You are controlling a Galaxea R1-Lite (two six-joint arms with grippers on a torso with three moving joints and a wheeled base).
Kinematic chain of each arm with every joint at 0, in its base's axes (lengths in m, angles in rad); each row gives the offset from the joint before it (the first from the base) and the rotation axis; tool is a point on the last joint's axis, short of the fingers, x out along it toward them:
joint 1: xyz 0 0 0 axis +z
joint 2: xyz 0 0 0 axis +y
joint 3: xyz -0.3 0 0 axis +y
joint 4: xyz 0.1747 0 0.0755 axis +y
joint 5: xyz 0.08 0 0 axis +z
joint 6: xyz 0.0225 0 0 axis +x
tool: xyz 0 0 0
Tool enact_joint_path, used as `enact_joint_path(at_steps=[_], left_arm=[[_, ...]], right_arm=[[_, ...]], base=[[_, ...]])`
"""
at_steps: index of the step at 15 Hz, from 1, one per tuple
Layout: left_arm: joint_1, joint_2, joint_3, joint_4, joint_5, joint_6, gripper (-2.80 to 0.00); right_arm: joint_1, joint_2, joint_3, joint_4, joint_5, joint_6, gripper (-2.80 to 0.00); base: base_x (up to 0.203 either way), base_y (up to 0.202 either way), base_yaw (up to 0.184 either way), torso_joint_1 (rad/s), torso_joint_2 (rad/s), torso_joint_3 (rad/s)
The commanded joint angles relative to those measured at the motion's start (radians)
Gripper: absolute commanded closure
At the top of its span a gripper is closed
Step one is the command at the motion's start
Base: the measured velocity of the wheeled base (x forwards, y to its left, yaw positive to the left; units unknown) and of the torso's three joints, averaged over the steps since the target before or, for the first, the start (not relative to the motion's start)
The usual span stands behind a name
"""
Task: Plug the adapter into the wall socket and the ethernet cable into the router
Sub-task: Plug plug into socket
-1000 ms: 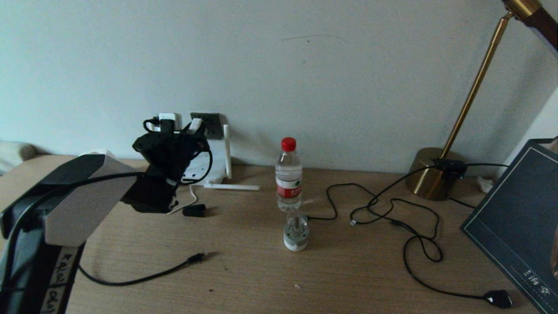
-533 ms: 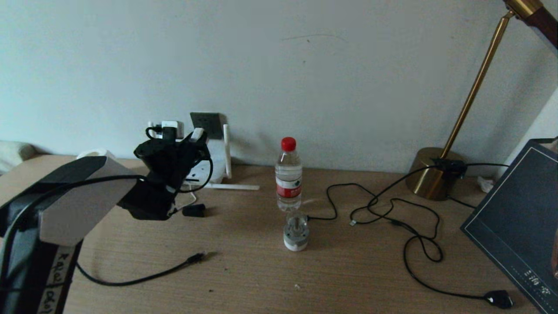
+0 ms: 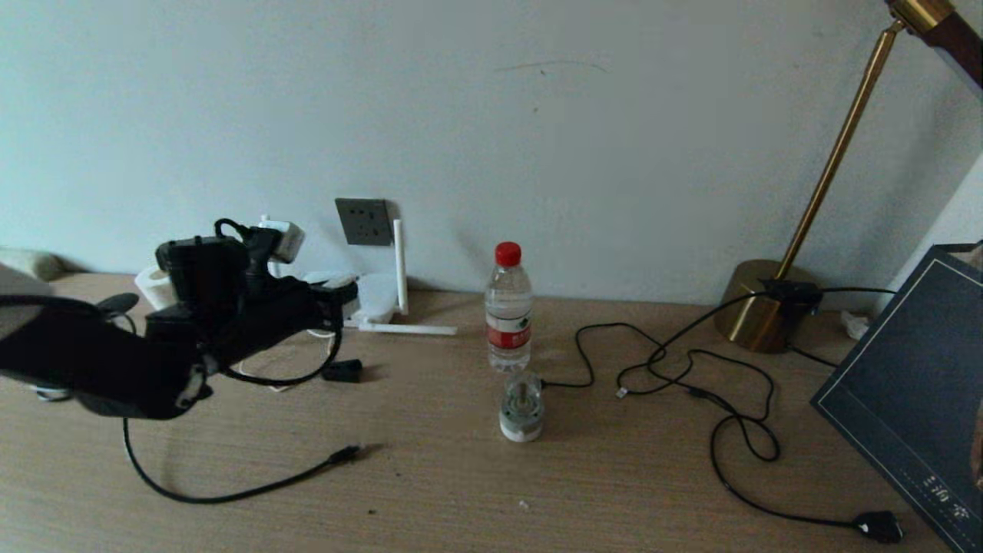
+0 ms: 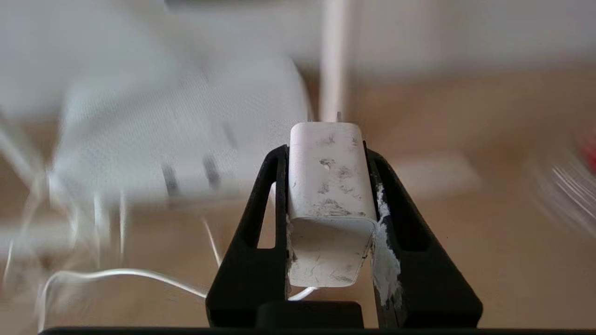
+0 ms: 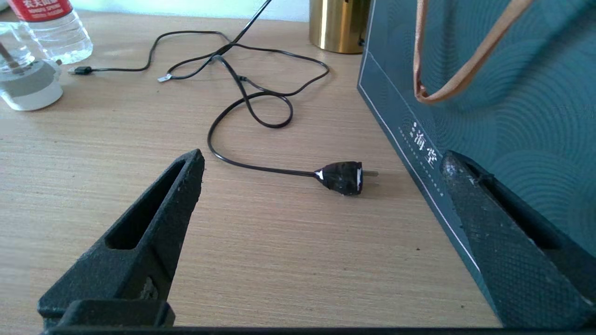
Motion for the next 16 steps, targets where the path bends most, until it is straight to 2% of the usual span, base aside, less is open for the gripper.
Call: enact_joint_path(at_steps=[1, 3, 4, 5, 9, 15, 16], left_arm=[[0.000, -0.212, 0.007, 0.431, -0.009, 0.010, 0.00], [0.001, -0.289, -0.029, 0.802, -0.004, 0.030, 0.00], [0.002, -0.302, -0.043, 0.931, 0.040, 0.037, 0.00], [0.007, -0.289, -0.046, 0.979, 0.104, 0.040, 0.00], [0.065, -0.222, -0.050, 0.966, 0.123, 0.044, 0.00], [0.083, -0.136, -0.102, 0.999, 0.126, 0.049, 0.00], [0.081, -0.125, -0.102, 1.001, 0.125, 0.048, -2.80]], right_arm=[[0.000, 0.000, 0.000, 0.000, 0.000, 0.000, -2.80], [0.000, 0.000, 0.000, 0.000, 0.000, 0.000, -2.80], [0.000, 0.000, 0.000, 0.000, 0.000, 0.000, -2.80], [0.000, 0.000, 0.000, 0.000, 0.000, 0.000, -2.80], [0.000, 0.000, 0.000, 0.000, 0.000, 0.000, -2.80], [0.000, 0.000, 0.000, 0.000, 0.000, 0.000, -2.80], [0.000, 0.000, 0.000, 0.000, 0.000, 0.000, -2.80]], base=[[0.000, 0.000, 0.000, 0.000, 0.00, 0.000], [0.000, 0.000, 0.000, 0.000, 0.00, 0.000], [0.000, 0.000, 0.000, 0.000, 0.00, 0.000], [0.000, 0.000, 0.000, 0.000, 0.00, 0.000], [0.000, 0.000, 0.000, 0.000, 0.00, 0.000], [0.000, 0.000, 0.000, 0.000, 0.00, 0.000], [0.000, 0.000, 0.000, 0.000, 0.00, 0.000]])
